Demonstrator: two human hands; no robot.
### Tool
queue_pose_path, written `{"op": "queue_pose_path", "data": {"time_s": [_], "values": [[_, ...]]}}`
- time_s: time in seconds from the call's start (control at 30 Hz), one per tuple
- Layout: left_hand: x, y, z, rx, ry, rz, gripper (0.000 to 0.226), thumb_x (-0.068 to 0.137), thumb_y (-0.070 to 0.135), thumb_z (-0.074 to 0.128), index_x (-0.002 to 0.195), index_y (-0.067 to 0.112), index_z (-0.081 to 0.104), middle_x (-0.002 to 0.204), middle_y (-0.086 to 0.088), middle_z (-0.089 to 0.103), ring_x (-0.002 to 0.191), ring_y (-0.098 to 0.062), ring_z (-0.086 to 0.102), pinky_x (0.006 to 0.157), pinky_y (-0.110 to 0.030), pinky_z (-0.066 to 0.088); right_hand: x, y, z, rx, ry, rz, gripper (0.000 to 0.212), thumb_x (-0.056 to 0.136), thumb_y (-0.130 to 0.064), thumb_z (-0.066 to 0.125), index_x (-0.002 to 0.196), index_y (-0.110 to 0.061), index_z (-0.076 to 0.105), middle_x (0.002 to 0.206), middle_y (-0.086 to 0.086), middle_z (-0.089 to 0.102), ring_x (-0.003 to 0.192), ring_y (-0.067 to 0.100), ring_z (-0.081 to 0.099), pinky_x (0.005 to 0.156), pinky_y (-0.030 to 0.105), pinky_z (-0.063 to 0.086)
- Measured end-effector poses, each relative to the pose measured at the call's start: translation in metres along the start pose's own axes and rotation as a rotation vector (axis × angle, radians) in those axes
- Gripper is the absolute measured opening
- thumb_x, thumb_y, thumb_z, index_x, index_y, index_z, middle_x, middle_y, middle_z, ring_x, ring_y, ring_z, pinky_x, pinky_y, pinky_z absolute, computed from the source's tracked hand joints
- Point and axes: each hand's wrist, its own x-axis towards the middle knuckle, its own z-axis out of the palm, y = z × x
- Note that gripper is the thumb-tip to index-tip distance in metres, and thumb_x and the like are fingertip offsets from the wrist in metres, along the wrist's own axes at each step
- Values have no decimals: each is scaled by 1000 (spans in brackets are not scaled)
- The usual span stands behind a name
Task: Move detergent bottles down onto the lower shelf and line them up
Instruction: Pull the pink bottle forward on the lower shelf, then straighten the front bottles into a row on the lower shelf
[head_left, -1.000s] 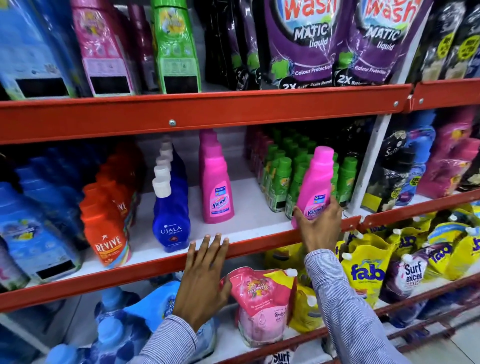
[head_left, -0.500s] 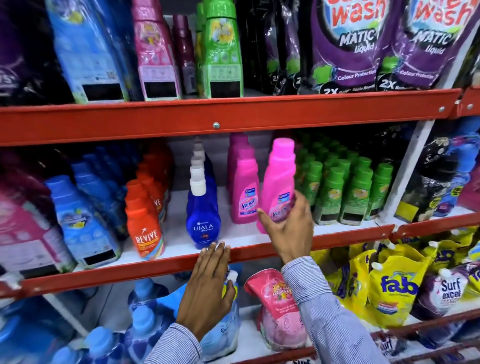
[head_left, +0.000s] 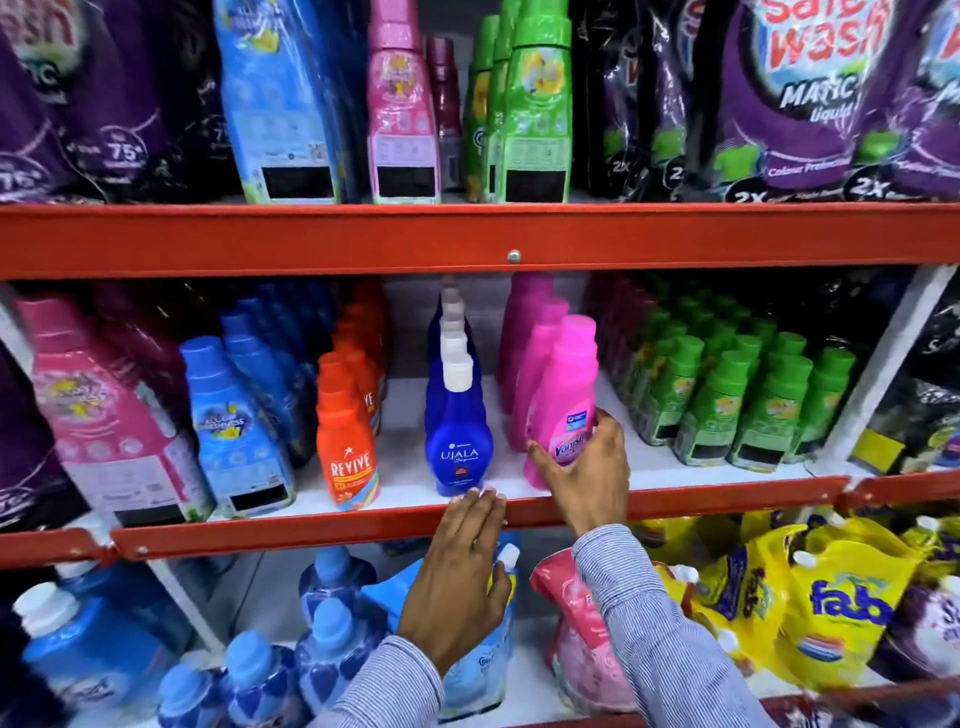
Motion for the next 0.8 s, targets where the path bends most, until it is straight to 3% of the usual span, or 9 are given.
{"op": "queue_pose_path", "data": {"time_s": [0.2, 0.33, 0.47, 0.53, 0.67, 0.8], "values": [[-2, -4, 3, -16, 35, 39, 71, 81, 30, 54, 147, 5, 46, 150, -9, 54, 143, -20, 34, 126, -26, 5, -4, 7, 2, 33, -19, 1, 88, 62, -46, 84, 132, -11, 43, 125, 12, 55, 115, 31, 58, 97, 44, 51], [-6, -10, 1, -62, 68, 62, 72, 84, 32, 54, 150, 7, 42, 155, -8, 50, 146, -22, 37, 127, -25, 7, -21, 8, 0, 43, 51, -48, 89, 68, -36, 84, 138, -6, 38, 136, 17, 48, 128, 32, 47, 109, 38, 40], [-15, -29, -13, -33, 146, 43, 63, 86, 34, 51, 144, 8, 51, 146, -7, 58, 139, -22, 46, 119, -39, 26, -50, -6, 0, 113, 179, -203, 59, 77, -16, 76, 129, -4, 49, 129, 16, 50, 125, 25, 47, 109, 20, 32], [-22, -40, -23, -59, 221, 19, 55, 86, 33, 53, 135, 10, 60, 137, -6, 65, 131, -21, 49, 113, -40, 33, -64, -16, 2, 161, 192, -257, 43, 78, -11, 69, 118, -5, 56, 119, 11, 56, 115, 18, 52, 105, 19, 36], [-36, -60, -49, -220, 429, -89, 36, 86, 27, 60, 116, 12, 71, 118, -1, 72, 116, -15, 59, 109, -27, 43, -91, -43, 21, 296, 70, -265, 26, 80, -8, 64, 104, -16, 64, 100, -2, 66, 93, 3, 61, 88, 13, 45], [-46, -78, -75, -372, 534, -253, 34, 85, 29, 59, 113, 12, 71, 113, 0, 71, 109, -12, 62, 106, -7, 36, -112, -65, 58, 423, -167, -155, 29, 83, -12, 62, 111, -18, 67, 102, -4, 74, 94, 2, 69, 88, 21, 54]]}}
